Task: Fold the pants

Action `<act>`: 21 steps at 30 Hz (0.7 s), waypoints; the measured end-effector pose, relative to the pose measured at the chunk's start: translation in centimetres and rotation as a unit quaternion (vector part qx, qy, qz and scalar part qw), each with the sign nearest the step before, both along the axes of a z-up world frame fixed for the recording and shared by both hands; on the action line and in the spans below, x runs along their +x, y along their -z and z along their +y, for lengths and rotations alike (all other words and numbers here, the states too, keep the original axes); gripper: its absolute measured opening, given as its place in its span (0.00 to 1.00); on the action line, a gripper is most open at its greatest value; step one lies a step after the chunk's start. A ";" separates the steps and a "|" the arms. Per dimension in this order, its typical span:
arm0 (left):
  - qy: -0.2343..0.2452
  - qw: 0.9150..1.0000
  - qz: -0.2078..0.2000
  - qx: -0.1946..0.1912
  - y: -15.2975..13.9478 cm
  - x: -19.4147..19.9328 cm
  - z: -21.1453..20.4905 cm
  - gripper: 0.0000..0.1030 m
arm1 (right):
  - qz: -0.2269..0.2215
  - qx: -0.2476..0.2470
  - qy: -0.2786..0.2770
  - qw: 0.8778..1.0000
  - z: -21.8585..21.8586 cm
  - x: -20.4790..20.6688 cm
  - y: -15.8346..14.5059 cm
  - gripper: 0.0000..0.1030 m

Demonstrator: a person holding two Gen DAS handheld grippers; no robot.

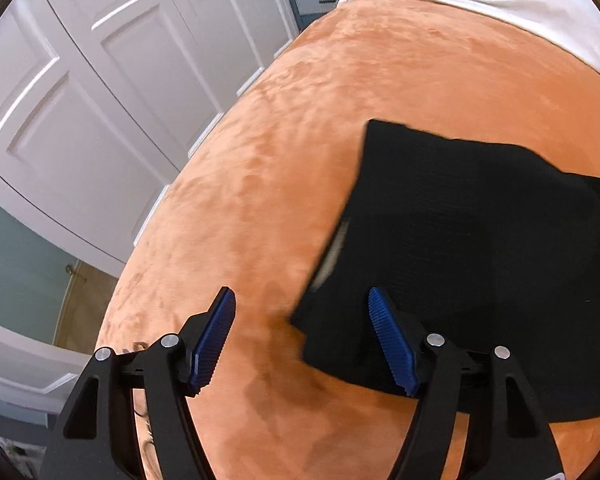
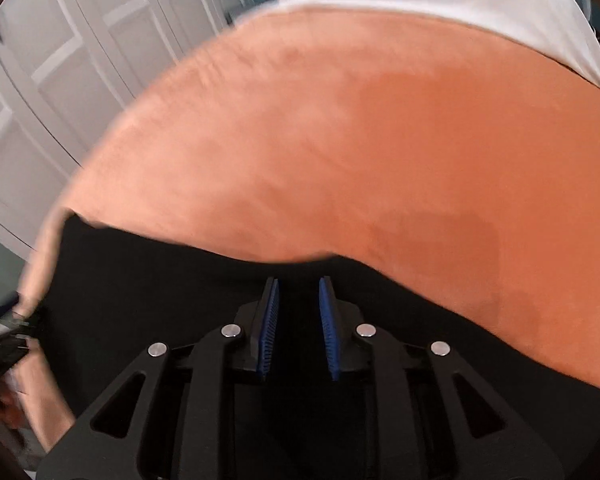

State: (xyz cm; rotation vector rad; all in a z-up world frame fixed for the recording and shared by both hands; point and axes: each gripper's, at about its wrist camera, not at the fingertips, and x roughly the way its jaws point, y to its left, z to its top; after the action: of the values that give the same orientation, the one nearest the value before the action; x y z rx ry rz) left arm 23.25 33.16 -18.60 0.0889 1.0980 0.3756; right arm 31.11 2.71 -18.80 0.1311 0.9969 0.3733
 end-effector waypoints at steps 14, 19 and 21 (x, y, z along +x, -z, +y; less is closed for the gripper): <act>-0.024 0.998 -0.041 -0.049 -4.4 -4.6 -0.3 0.64 | -0.007 -0.012 0.034 0.999 -6.3 -12.2 -1.9 0.22; -0.110 0.969 -0.036 -0.218 -1.4 -5.2 2.1 0.65 | 0.019 -0.035 0.077 0.996 -12.3 -19.4 -1.1 0.22; -0.125 0.966 -0.039 -0.223 -0.8 -4.3 2.2 0.65 | 0.024 -0.037 0.088 0.995 -14.0 -21.3 -0.9 0.22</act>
State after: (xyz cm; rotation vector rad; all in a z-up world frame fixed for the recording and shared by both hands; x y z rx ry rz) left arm 18.92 35.38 -17.84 -0.4634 1.0953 0.3450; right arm 9.84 -11.30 -17.88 0.1600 1.0374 0.1726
